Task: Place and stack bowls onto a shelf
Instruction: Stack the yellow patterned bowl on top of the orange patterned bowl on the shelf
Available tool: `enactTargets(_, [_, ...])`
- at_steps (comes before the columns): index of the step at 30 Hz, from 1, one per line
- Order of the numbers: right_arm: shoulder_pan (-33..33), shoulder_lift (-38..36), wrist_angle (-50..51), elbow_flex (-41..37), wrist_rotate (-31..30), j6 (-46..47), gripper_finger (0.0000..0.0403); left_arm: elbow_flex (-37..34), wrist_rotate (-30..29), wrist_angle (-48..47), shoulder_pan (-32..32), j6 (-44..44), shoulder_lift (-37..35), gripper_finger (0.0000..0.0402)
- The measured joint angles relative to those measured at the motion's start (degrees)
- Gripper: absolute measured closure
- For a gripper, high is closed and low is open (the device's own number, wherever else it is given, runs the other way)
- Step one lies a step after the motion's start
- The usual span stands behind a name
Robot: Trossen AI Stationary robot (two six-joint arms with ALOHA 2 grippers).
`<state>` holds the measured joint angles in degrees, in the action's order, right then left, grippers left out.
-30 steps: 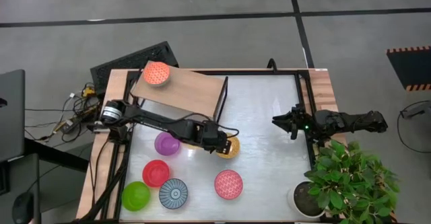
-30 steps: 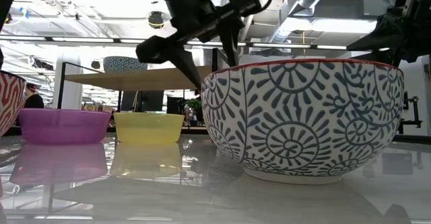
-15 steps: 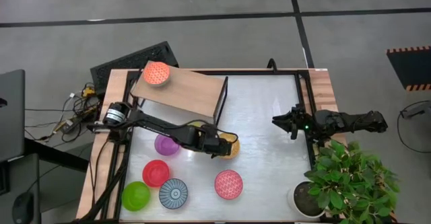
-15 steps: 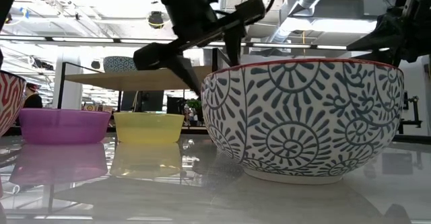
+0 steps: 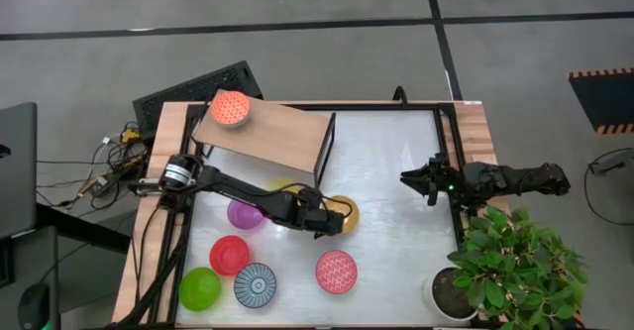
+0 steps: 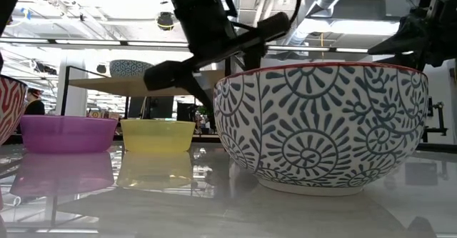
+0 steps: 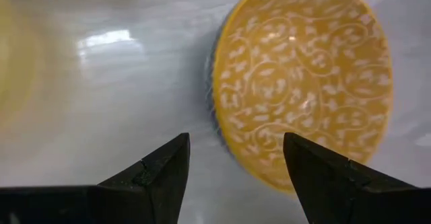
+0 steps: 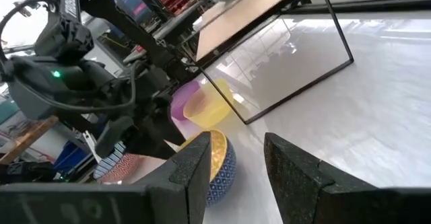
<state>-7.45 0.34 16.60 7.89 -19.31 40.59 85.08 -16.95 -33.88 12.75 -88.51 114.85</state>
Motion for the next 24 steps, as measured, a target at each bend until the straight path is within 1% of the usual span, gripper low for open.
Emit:
enactTargets(7, [0.0,0.0,1.1,0.0,0.0,-0.1,0.0239,0.0,-0.2,1.0,-0.2,-0.8,0.1,0.0178])
enactTargets(14, [0.0,0.0,1.2,0.0,0.0,-0.1,0.0239,0.0,1.6,2.2,-0.5,-1.7,0.8,0.0178])
enactTargets(18, [0.0,0.0,1.3,0.0,0.0,-0.1,0.0239,0.0,1.2,2.8,-1.0,-1.6,1.2,0.0179])
enactTargets(24, [0.0,0.0,1.3,0.0,0.0,-0.1,0.0239,0.0,4.2,4.5,-2.0,0.1,2.6,0.0203])
